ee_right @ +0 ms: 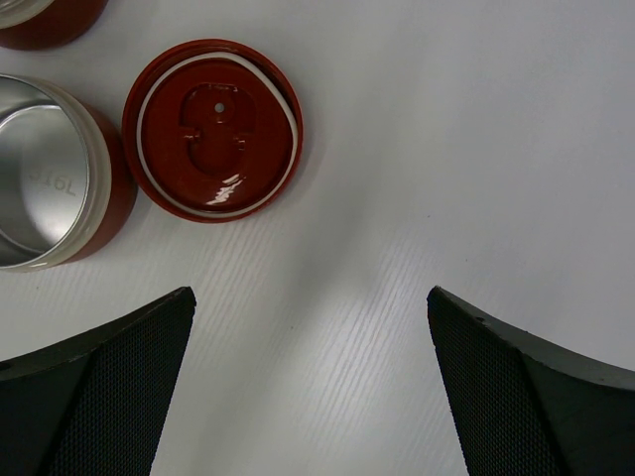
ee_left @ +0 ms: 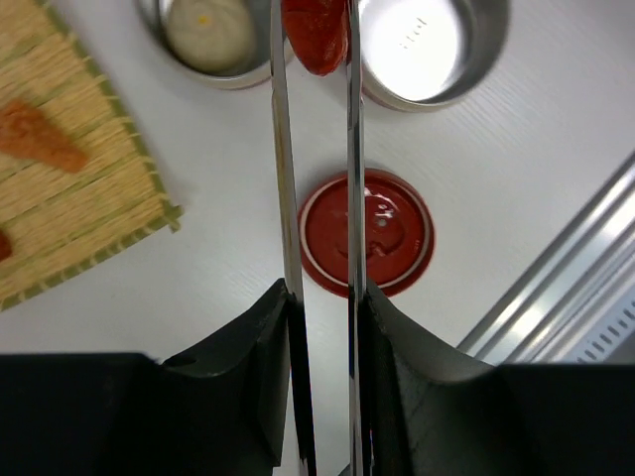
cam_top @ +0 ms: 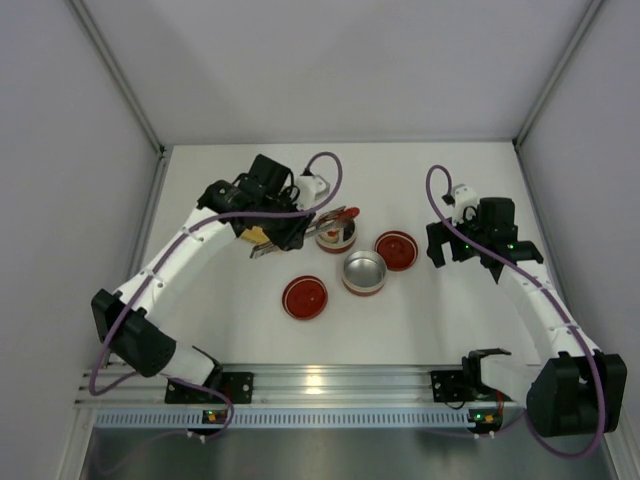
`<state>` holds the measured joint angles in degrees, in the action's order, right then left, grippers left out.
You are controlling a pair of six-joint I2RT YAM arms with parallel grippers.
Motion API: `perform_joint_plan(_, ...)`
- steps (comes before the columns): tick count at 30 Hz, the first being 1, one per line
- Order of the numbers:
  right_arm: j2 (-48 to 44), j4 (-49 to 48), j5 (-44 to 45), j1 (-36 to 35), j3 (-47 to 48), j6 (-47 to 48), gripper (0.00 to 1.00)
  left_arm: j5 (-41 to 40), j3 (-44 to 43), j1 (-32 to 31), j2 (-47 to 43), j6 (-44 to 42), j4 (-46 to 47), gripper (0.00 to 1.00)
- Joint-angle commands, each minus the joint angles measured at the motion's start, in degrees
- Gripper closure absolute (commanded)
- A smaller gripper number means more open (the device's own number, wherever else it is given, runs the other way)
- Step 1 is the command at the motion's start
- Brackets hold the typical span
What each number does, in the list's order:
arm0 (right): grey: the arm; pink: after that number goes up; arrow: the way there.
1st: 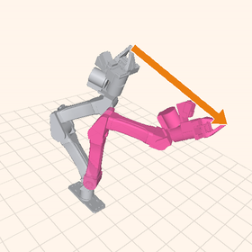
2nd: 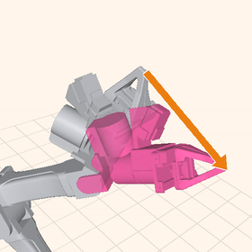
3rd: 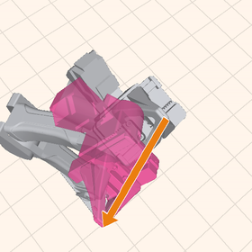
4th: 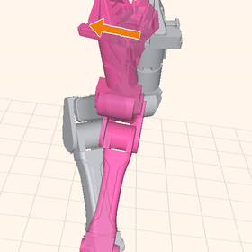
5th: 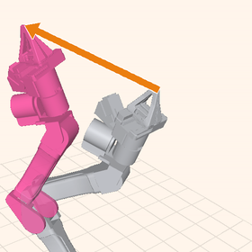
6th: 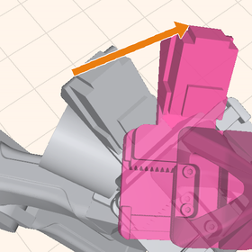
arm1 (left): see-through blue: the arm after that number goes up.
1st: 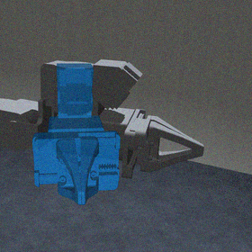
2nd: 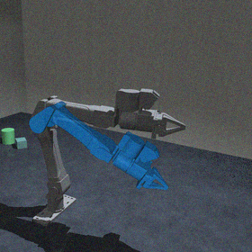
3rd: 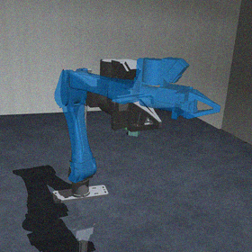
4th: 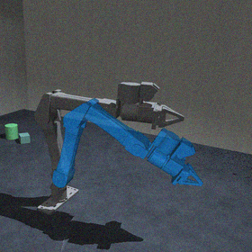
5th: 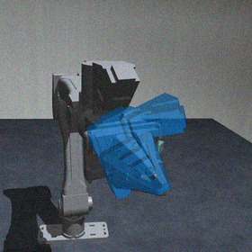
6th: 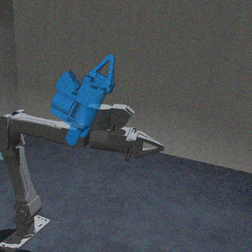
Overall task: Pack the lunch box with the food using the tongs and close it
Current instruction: Place the fake food in the packing box.
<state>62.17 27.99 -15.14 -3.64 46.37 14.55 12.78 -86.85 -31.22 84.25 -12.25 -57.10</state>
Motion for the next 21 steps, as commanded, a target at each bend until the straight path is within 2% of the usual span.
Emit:
perform_joint_plan(1, -0.38, 1.28, -0.33, -0.05, 1.88, 0.04, 0.01, 6.89, -1.92, -3.4, -0.05, -6.11, -3.19, 1.0)
perform_joint_plan(9, 0.32, 1.19, -0.25, -0.14, 1.71, -0.04, 0.0, 9.55, 0.36, -9.99, 2.94, -7.52, -5.39, 1.0)
perform_joint_plan(21, 0.58, 0.93, 0.02, -0.05, 1.18, 0.13, 0.01, 2.17, 1.77, -11.14, 8.12, -4.89, -0.47, 1.0)
